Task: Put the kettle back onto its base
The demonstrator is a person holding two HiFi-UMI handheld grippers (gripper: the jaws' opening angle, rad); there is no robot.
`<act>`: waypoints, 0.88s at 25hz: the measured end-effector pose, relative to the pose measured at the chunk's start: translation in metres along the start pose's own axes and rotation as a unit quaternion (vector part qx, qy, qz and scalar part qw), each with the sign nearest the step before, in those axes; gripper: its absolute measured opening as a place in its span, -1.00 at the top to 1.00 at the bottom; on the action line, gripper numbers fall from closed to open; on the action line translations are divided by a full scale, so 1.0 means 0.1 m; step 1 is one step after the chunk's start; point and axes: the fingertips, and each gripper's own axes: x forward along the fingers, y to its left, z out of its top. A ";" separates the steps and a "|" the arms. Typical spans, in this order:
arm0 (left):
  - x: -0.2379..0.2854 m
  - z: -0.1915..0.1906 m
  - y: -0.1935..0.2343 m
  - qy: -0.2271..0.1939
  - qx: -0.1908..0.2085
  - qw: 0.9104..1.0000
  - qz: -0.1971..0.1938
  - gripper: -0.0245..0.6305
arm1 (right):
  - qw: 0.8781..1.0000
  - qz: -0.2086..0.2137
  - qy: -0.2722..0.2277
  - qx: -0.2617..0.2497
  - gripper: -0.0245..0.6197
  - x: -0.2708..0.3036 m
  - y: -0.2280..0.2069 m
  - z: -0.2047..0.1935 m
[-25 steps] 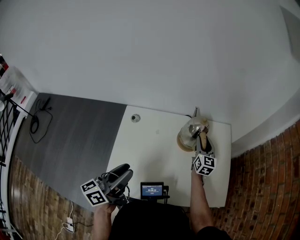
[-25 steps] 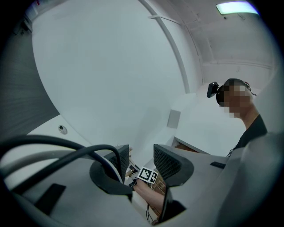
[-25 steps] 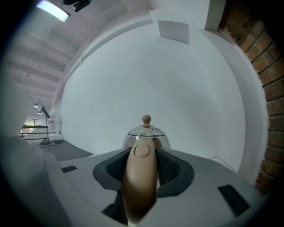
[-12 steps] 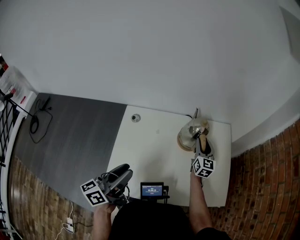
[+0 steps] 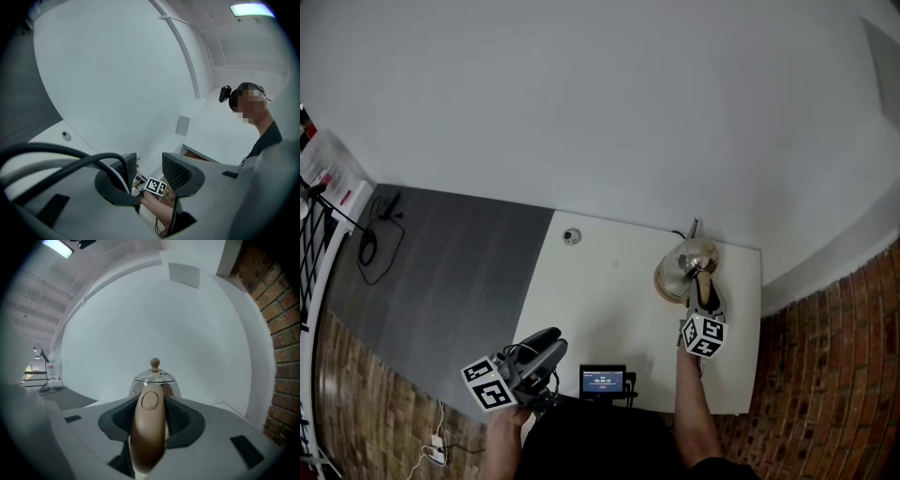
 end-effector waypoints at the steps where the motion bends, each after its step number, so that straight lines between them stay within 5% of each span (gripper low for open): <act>1: 0.00 0.00 0.00 0.001 0.000 1.000 0.000 0.41 | 1.000 -0.001 0.002 0.000 0.44 -0.01 0.00 -0.01; 22: -0.05 -0.03 0.01 0.003 -0.006 1.000 -0.005 0.41 | 0.998 0.018 0.041 -0.039 0.44 -0.04 0.12 -0.13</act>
